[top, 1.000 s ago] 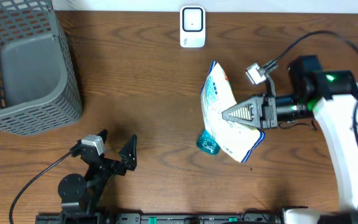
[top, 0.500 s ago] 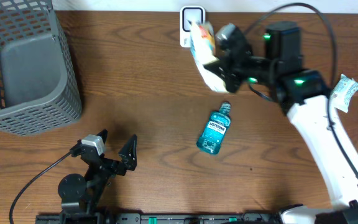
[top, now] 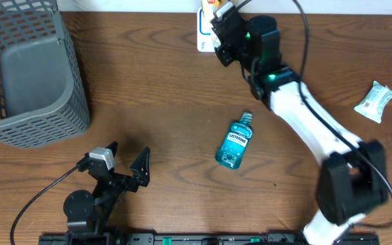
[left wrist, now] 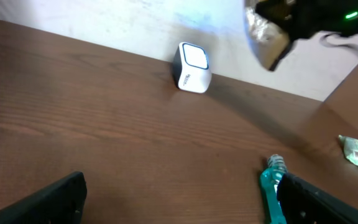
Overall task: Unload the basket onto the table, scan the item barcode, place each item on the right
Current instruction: 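Carry the snack bag up to the white scanner, then move the snack bag to the right table edge and release it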
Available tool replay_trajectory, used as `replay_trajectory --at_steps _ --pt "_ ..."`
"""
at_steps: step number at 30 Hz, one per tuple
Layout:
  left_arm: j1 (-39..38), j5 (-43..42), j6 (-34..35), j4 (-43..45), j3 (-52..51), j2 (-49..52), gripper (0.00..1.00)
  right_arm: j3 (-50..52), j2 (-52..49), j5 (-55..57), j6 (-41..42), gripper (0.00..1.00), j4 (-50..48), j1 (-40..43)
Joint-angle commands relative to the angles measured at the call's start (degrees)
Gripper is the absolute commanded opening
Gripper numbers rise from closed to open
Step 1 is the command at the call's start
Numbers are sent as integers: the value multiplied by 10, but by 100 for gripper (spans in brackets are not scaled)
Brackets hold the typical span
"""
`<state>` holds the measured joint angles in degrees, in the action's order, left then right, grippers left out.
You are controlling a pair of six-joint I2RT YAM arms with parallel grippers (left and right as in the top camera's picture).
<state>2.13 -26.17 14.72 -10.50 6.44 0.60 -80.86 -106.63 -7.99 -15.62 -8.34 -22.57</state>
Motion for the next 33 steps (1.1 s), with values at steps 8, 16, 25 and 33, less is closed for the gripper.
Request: replay_trajectory --at_steps 8,16,25,33 --pt "-2 3 -7 0 5 -4 98 -324 -260 111 -1 1 13 0" --pt "-2 3 -7 0 5 -4 98 -455 -382 111 -1 1 -9 -2" --pt "-2 3 -7 0 5 -4 98 -455 -396 116 12 1 -23 -6" --pt "-2 3 -7 0 5 -4 98 -456 -396 120 40 1 -16 -10"
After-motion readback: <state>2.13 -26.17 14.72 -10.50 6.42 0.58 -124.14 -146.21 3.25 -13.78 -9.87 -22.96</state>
